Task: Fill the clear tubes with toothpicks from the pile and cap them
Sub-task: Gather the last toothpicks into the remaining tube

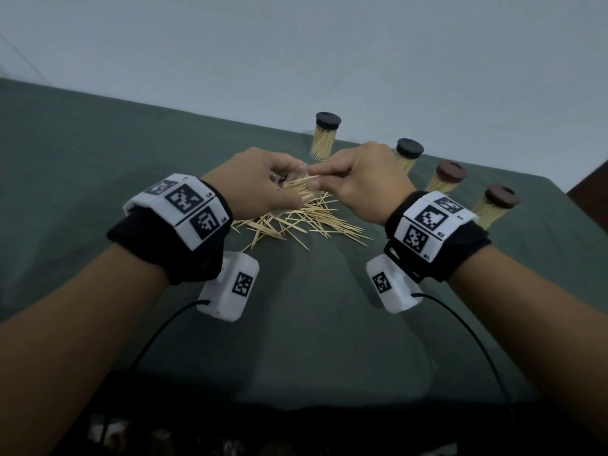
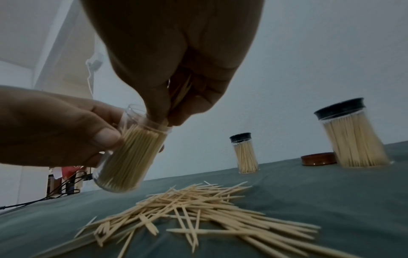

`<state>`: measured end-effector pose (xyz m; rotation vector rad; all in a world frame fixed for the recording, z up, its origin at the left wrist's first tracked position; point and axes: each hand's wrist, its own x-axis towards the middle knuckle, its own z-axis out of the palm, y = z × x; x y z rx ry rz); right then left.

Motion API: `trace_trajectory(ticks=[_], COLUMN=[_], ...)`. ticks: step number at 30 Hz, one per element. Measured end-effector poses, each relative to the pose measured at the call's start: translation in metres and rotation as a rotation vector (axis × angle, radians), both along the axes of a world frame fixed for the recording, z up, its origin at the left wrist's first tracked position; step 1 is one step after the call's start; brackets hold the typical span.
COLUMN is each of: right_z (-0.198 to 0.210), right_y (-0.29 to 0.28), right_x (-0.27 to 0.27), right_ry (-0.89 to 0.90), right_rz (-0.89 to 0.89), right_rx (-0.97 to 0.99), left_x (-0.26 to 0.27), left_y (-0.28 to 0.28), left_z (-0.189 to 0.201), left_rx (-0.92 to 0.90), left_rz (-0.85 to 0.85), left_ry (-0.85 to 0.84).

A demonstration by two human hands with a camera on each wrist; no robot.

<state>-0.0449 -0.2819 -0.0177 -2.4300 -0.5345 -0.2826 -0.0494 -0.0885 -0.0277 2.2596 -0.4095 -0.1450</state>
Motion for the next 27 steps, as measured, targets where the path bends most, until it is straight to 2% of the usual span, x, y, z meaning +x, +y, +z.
trace_trajectory(ticks=[4, 6, 9, 13, 16, 18, 21, 23, 25, 27], right_z=[-0.002, 0.000, 0.004, 0.002, 0.003, 0.006, 0.003, -0.004, -0.010, -0.015], right_y=[-0.001, 0.000, 0.004, 0.006, -0.001, -0.010, -0.022, -0.023, -0.021, -0.018], right_x=[0.001, 0.001, -0.003, -0.001, 0.003, 0.007, 0.008, 0.007, 0.010, 0.016], right_ry=[0.001, -0.044, -0.016, -0.042, -0.114, -0.015, 0.286, 0.400, 0.464, 0.482], right_rz=[0.027, 0.018, -0.025, -0.020, -0.035, -0.062, -0.066, -0.058, -0.054, -0.053], right_rx=[-0.047, -0.019, 0.027, 0.158, 0.109, 0.009, -0.383, -0.621, -0.728, -0.743], left_x=[0.003, 0.003, 0.001, 0.004, 0.008, 0.009, 0.012, 0.013, 0.014, 0.015], left_y=[0.003, 0.004, 0.003, 0.004, 0.010, 0.015, 0.019, 0.022, 0.022, 0.023], left_z=[0.000, 0.000, 0.001, -0.001, -0.001, -0.001, 0.000, 0.000, 0.001, 0.001], left_rx=[-0.029, -0.040, -0.050, -0.049, -0.041, -0.041, -0.035, -0.028, -0.027, -0.039], left_rz=[0.020, 0.021, 0.008, 0.014, 0.034, 0.056, 0.085, 0.100, 0.105, 0.111], left_ry=[0.016, 0.021, 0.024, 0.026, 0.026, 0.022, 0.012, 0.002, -0.002, 0.002])
